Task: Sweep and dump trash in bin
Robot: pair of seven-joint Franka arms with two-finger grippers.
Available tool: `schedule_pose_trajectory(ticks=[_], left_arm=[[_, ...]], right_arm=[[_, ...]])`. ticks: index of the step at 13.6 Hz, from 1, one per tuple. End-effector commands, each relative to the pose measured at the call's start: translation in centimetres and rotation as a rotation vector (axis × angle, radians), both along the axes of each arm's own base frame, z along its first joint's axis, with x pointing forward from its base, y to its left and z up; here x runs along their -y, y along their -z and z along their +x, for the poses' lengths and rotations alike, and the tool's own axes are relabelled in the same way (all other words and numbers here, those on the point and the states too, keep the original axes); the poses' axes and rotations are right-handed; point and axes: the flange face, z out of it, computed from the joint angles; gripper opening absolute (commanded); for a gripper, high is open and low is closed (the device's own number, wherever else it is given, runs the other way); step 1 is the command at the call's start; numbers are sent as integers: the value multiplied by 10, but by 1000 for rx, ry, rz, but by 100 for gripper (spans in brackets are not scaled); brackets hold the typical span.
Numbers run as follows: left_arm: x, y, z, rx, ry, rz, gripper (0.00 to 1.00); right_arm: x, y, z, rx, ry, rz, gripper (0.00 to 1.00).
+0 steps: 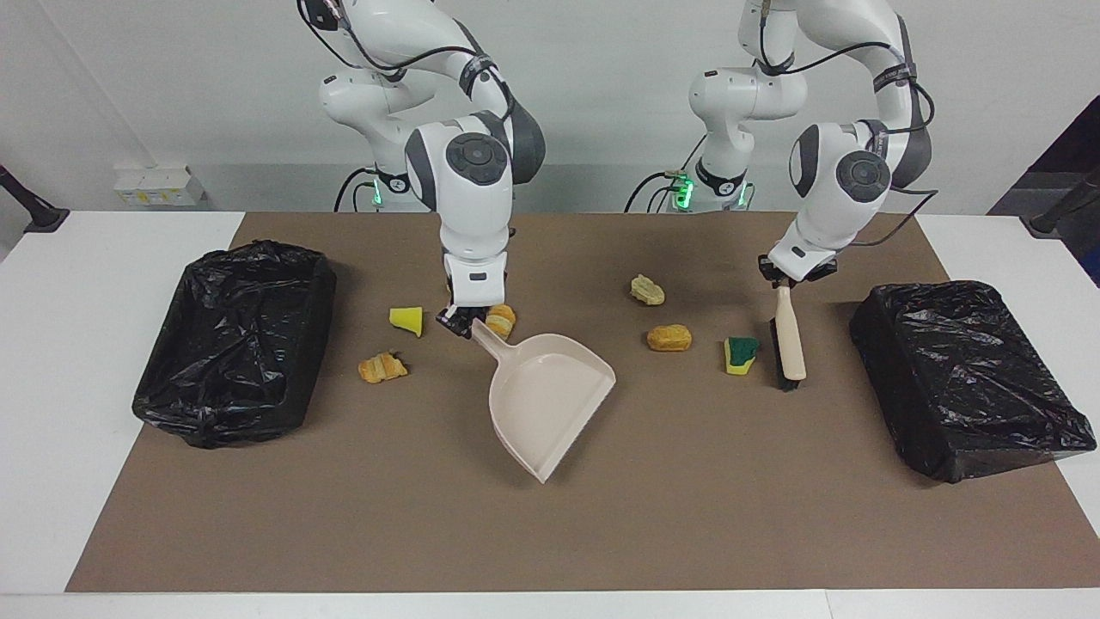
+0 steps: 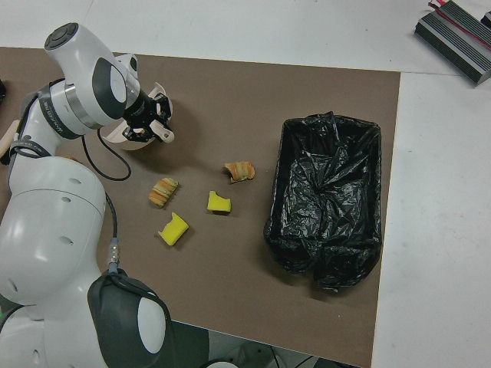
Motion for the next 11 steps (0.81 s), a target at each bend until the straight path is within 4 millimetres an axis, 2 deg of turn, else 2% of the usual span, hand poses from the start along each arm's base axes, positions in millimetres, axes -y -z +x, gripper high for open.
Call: schedule_pose_trajectory(ticks=[1, 4, 8, 9, 11], left_arm=[[17, 1, -15, 10, -10, 18, 0], [47, 8, -17, 33, 20, -23, 0], [103, 7, -38, 35, -6, -19, 0], [121, 5, -45, 40, -15, -16, 0], [149, 3, -58, 37, -32, -28, 0]], right_arm=[[9, 4, -11, -41, -196, 9, 0], [9, 18, -31, -26, -287, 0, 0], [8, 24, -31, -26, -481, -33, 0], [2, 23, -35, -31, -522, -37, 0], [4, 27, -44, -46, -562, -48, 0]])
